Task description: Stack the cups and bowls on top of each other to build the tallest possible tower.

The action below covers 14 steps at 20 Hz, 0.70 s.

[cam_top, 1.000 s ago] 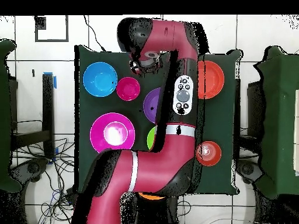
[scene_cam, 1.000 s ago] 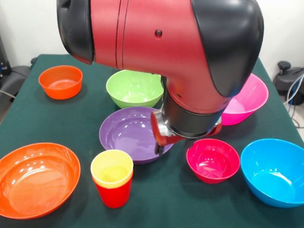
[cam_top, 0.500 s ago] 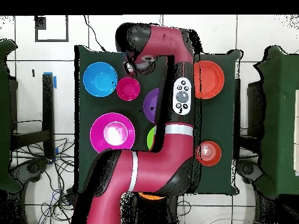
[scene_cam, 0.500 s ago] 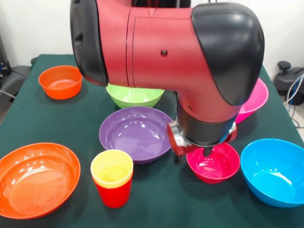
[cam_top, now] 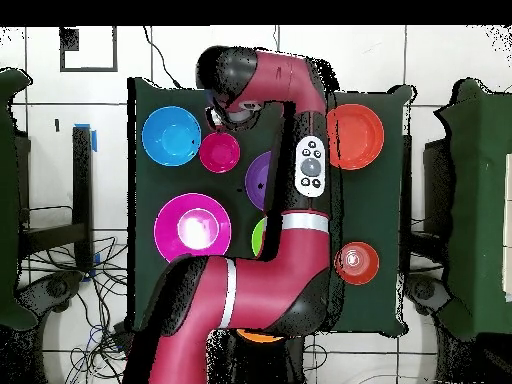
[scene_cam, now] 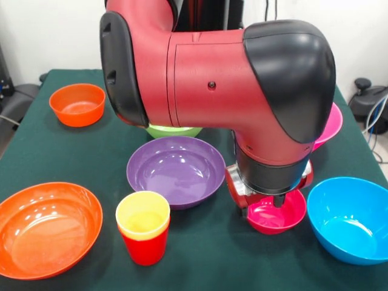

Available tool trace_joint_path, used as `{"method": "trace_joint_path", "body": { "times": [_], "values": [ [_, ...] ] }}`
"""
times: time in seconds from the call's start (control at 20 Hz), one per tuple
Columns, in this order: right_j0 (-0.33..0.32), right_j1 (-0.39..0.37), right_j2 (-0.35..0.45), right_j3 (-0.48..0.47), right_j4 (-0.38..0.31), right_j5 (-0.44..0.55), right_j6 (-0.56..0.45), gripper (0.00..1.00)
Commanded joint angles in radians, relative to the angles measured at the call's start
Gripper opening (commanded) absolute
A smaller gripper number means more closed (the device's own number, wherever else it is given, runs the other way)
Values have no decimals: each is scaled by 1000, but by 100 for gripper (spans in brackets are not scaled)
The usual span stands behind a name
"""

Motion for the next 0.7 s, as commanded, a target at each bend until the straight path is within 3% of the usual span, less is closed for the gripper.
{"method": "trace_joint_path", "body": {
  "times": [0.05, 0.7],
  "values": [
    [2, 56, 53, 117, 5, -80, 73, 100],
    [3, 93, 13, 129, -27, -152, 30, 100]
  ]
}}
